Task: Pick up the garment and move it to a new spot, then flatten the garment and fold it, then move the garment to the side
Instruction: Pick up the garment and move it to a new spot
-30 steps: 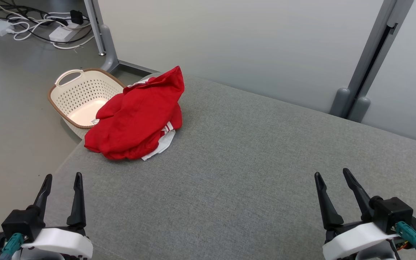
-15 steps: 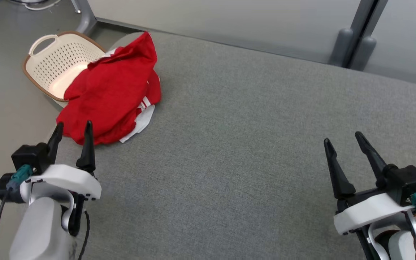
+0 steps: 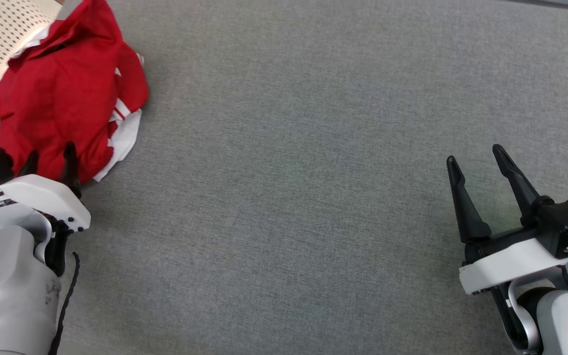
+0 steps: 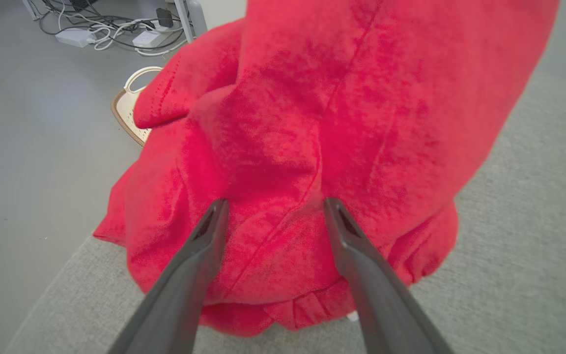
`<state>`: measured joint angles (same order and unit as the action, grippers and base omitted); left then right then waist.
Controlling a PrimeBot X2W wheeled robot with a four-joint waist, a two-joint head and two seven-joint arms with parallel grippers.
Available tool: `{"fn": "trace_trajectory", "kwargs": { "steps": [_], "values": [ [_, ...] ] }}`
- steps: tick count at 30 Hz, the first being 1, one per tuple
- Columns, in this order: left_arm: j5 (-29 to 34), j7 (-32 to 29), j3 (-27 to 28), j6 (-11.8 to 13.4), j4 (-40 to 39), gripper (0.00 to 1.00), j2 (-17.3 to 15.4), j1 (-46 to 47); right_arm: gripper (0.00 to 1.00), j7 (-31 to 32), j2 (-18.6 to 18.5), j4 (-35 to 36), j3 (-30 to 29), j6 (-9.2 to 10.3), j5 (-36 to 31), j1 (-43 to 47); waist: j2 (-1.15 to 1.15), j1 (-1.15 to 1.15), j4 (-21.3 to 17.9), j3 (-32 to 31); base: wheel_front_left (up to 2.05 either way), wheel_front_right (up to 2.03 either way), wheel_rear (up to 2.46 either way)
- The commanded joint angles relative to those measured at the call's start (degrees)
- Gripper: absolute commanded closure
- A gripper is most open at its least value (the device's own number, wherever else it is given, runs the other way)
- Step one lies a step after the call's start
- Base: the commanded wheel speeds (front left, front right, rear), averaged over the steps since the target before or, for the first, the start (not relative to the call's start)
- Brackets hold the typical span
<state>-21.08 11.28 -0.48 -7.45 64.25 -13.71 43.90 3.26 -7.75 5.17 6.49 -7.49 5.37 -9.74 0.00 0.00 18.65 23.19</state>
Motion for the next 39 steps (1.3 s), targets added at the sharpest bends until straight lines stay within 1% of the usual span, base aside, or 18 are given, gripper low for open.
{"fn": "trace_trajectory", "kwargs": {
  "steps": [1,2,3,5,9,12,17,23,26,28,29,31,36,39],
  "values": [
    [-0.7,0.5,-0.2,0.0,0.7,0.53,-1.1,1.2,0.00,-0.4,0.1,0.0,-0.1,0.00,-0.3,-0.9,0.00,0.00,-0.6,0.8,0.00,0.00,0.00],
    [-1.1,0.8,-0.5,0.0,1.0,1.00,-1.5,1.8,0.00,-0.5,0.2,-0.1,-0.1,0.00,-0.4,-0.9,0.00,0.00,-0.6,0.8,0.00,0.00,0.00],
    [-1.8,1.3,-0.5,0.0,1.5,1.00,-1.8,2.1,0.00,-0.6,0.3,-0.2,-0.2,0.00,-0.4,-0.9,0.00,0.00,-0.6,0.8,0.00,0.00,0.00],
    [-1.0,2.6,-1.2,0.0,1.3,1.00,-2.7,2.6,0.00,-0.9,0.4,-0.5,-0.4,0.00,-0.5,-0.9,0.00,0.00,-0.5,0.5,0.00,0.00,0.00],
    [-1.6,3.9,-0.5,0.0,-1.4,1.00,-3.1,2.1,0.00,-1.4,0.6,-1.4,-0.9,0.00,-0.4,-0.4,0.00,0.00,-0.2,-1.3,0.00,0.00,0.00],
    [-1.3,3.9,1.4,0.3,-7.7,1.00,-2.4,-0.4,0.00,-2.3,0.9,-1.8,-1.0,0.00,-0.1,0.2,0.00,0.00,0.0,-3.4,0.00,0.00,0.00],
    [1.6,3.9,4.0,1.3,-20.8,1.00,-0.9,-6.4,0.00,-3.5,1.7,-3.3,-0.7,0.00,0.6,1.4,0.00,0.00,-1.0,-8.0,0.00,0.00,0.00],
    [5.9,3.9,3.5,1.5,-35.4,1.00,2.4,-16.8,0.00,-4.8,2.6,-4.6,-0.3,0.00,1.4,4.1,0.00,0.00,-3.0,-14.5,0.00,0.00,0.00],
    [7.5,3.9,0.4,1.2,-41.4,1.00,5.0,-22.1,0.00,-5.1,3.1,-4.7,-1.2,0.00,1.8,6.6,0.00,0.00,-3.3,-17.6,0.00,0.00,0.00],
    [8.5,3.3,-2.5,0.9,-44.2,1.00,5.6,-24.7,0.00,-4.9,3.5,-4.2,-1.6,0.00,2.0,8.2,0.00,0.00,-3.7,-19.2,0.00,0.00,0.00],
    [8.5,3.3,-2.5,0.9,-44.2,1.00,5.6,-24.7,0.00,-4.9,3.5,-4.2,-1.6,0.00,2.0,8.2,0.00,0.00,-3.7,-19.2,0.00,0.00,0.00],
    [9.1,2.2,-5.3,0.5,-47.1,1.00,6.2,-26.4,0.00,-4.5,3.8,-3.4,-1.9,0.00,2.2,9.3,0.00,0.00,-4.6,-20.2,0.00,0.00,0.00],
    [8.6,-1.7,-12.5,0.1,-52.3,1.00,7.1,-28.9,0.00,-4.0,4.2,-2.0,-2.0,0.01,2.4,9.8,0.00,0.00,-8.8,-20.7,0.00,0.00,0.00],
    [7.7,-3.5,-17.1,0.0,-54.1,1.00,7.7,-28.7,0.00,-3.9,4.3,-1.3,-1.7,0.01,2.5,9.0,0.00,0.00,-12.6,-19.7,0.00,0.00,0.00]
  ]
}}
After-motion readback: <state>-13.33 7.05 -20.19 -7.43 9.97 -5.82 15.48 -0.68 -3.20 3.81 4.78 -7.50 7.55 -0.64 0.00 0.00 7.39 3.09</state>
